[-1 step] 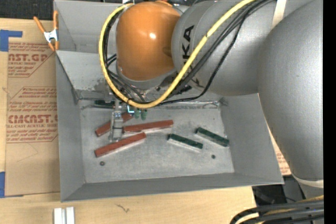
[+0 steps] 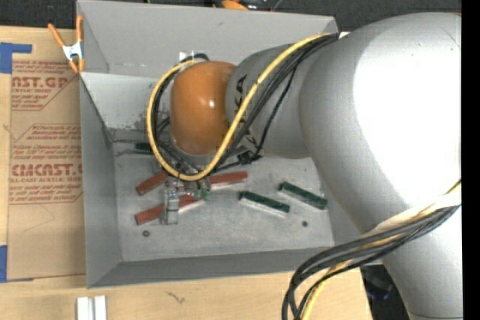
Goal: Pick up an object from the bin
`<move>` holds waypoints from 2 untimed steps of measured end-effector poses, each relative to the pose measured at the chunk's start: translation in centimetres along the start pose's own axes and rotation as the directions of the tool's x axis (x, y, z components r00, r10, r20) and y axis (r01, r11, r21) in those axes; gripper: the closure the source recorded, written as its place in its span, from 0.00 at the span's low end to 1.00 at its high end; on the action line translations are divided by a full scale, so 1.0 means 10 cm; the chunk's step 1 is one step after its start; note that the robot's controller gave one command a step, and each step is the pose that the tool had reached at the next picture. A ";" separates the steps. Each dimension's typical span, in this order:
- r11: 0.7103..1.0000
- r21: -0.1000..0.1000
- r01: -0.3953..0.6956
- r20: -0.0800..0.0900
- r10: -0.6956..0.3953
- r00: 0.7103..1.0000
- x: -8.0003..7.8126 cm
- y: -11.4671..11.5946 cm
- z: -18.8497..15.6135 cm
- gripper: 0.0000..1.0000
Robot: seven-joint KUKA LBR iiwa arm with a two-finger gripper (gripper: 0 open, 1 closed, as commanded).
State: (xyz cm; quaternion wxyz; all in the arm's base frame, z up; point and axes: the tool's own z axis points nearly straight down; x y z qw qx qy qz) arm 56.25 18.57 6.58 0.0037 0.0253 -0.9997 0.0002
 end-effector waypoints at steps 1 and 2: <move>1.000 -0.007 0.001 0.015 -0.001 1.000 -0.05 0.03 -0.09 1.00; 1.000 -0.005 -0.029 0.017 0.029 0.999 -0.14 0.09 -1.34 1.00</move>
Offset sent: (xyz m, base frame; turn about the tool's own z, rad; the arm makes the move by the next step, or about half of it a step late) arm 0.0000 0.0000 0.0000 0.0000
